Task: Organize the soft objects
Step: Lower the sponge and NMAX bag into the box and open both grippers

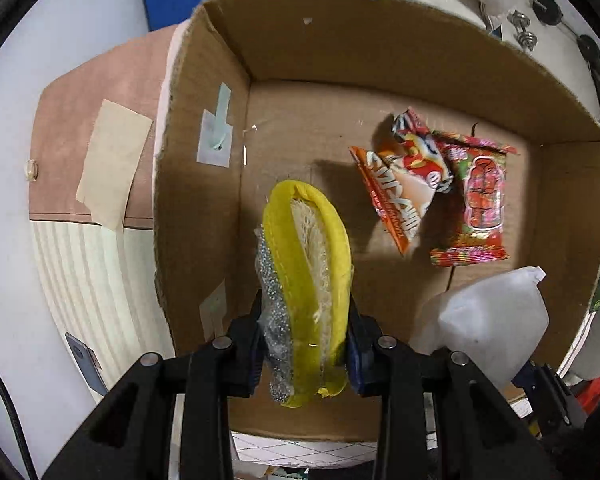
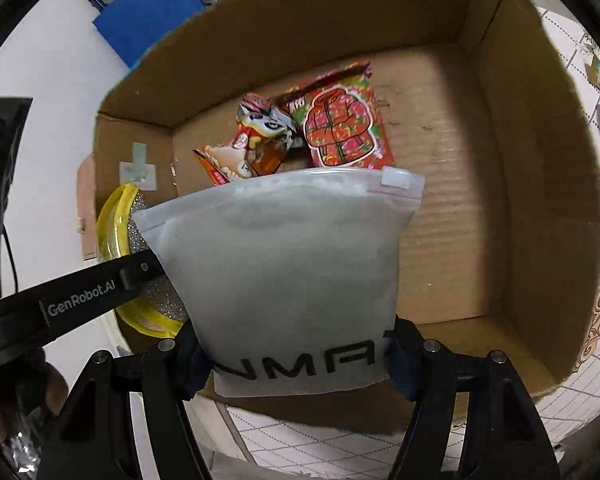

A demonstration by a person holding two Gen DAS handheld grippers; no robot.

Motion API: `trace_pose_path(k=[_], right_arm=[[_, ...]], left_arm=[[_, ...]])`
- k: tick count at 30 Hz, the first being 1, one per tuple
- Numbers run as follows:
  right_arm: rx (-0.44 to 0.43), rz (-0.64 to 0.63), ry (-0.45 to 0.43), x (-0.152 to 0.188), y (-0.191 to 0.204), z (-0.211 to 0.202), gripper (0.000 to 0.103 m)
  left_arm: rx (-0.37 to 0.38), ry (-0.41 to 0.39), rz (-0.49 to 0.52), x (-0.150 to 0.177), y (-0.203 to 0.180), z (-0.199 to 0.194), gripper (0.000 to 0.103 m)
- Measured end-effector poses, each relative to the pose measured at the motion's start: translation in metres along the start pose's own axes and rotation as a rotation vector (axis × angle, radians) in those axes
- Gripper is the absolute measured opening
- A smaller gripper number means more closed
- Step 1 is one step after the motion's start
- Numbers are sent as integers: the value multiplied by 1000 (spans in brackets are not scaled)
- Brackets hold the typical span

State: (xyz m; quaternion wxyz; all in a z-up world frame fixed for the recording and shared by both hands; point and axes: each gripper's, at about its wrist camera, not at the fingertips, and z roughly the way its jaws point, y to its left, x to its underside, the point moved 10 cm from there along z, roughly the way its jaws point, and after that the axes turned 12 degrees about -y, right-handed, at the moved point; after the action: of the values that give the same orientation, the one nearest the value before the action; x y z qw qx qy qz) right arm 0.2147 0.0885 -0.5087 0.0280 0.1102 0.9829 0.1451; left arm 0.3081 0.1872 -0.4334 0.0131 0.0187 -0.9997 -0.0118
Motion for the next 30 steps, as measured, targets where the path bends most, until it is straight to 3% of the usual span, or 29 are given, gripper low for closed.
trace_pose_path(k=[4, 7, 11, 19, 21, 23, 28, 30], right_arm=[[6, 0, 26, 6, 6, 14, 74], [-26, -48, 90, 20, 12, 27, 82], [-12, -85, 115, 30, 15, 32, 98], [41, -147, 52, 26, 20, 11, 103], [66, -173, 28, 25, 15, 1, 103], [83, -192, -8, 17, 13, -12, 103], [141, -231, -177, 12, -5, -55, 103], [156, -243, -228, 15, -11, -76, 103]], left_arm=[[35, 33, -18, 5, 2, 9, 33], [54, 80, -43, 14, 6, 17, 35], [42, 62, -37, 15, 10, 16, 58], [38, 9, -45, 19, 13, -2, 60], [36, -25, -45, 21, 17, -10, 68], [21, -87, -48, 19, 18, -23, 86], [12, -250, -68, 29, 21, -59, 101], [1, -316, -73, 35, 17, -77, 101]])
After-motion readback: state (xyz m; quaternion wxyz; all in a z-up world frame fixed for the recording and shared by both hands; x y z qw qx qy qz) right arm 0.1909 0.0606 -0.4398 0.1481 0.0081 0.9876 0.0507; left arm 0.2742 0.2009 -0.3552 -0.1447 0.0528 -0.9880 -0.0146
